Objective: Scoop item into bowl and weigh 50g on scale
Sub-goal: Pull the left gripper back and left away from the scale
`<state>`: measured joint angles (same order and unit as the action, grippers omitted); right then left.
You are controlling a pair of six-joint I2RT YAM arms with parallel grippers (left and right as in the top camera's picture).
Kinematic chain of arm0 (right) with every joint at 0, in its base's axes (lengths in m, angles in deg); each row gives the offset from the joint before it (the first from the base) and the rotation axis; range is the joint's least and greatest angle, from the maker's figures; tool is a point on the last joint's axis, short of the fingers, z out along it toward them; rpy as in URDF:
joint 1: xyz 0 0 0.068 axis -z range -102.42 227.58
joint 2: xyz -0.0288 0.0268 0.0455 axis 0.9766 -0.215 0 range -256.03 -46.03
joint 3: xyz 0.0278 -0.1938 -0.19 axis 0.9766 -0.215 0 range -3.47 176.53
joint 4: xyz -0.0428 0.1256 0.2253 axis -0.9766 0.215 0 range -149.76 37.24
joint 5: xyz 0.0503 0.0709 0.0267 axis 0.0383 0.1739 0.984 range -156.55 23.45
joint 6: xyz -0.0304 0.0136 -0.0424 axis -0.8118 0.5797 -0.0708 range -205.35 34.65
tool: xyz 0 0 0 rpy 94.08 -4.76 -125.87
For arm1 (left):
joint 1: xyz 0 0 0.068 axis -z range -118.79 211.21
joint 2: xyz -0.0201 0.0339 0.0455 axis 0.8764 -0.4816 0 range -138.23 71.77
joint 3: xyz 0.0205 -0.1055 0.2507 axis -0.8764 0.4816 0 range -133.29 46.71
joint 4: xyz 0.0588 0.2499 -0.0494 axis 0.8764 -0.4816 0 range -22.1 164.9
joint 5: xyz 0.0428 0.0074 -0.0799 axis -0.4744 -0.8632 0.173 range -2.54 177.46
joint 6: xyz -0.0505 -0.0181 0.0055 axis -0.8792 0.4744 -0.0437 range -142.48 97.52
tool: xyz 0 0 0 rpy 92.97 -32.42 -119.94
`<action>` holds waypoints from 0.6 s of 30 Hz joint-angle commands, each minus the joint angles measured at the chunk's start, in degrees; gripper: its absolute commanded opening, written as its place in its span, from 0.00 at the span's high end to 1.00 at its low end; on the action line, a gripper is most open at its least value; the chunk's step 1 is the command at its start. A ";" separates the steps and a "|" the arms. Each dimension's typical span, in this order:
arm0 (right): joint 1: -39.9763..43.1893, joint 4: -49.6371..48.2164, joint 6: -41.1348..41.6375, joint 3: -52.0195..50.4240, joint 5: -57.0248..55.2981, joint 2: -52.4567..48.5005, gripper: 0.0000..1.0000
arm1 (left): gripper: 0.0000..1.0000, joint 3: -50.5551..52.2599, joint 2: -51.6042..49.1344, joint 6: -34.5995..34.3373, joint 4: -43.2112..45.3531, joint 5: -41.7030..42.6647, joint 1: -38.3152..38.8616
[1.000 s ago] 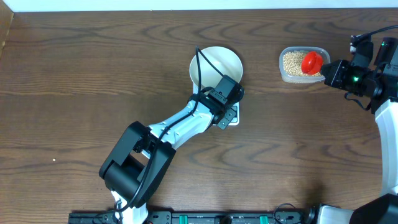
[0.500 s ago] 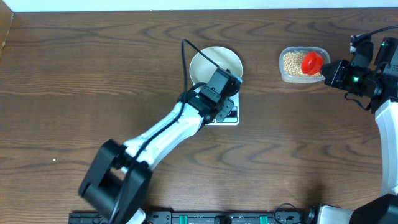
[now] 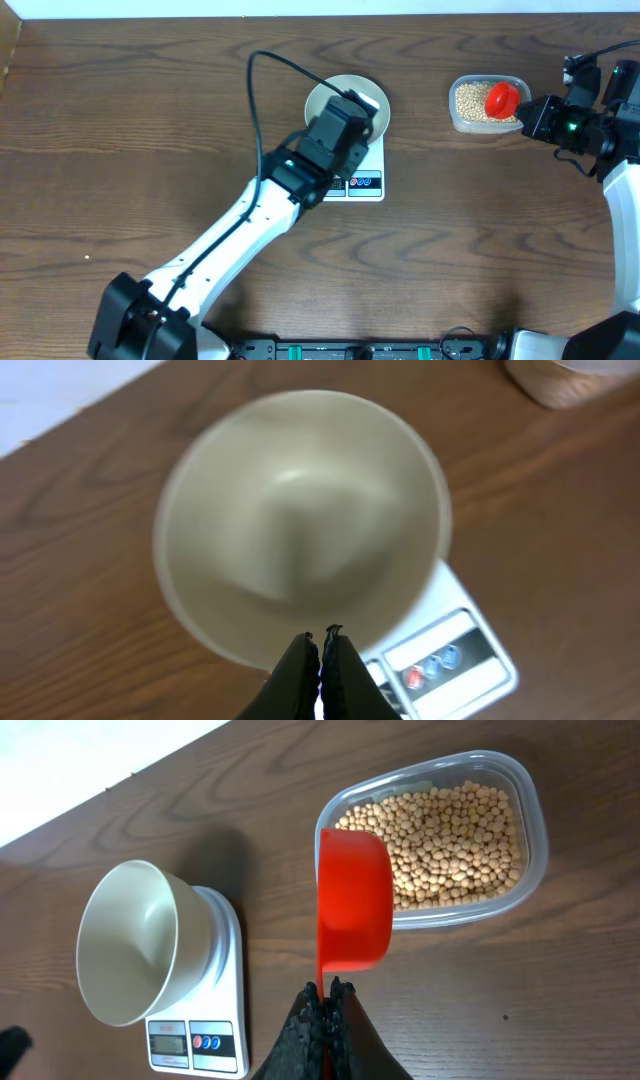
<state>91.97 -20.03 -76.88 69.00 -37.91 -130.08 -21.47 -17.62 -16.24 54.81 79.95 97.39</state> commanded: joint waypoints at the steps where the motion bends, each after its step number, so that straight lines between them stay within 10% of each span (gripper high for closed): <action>1: 0.15 -0.50 -0.85 -0.07 -0.09 0.04 0.99 | 0.93 -0.42 2.01 -1.64 0.13 -2.21 -3.82; 18: 0.15 -2.51 0.33 -0.07 -1.16 0.04 0.99 | 0.92 -0.42 2.27 -12.87 3.39 -1.99 -23.21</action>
<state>91.97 -22.06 -76.84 69.00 -38.13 -130.08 -21.47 -16.37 -24.94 57.87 78.46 75.84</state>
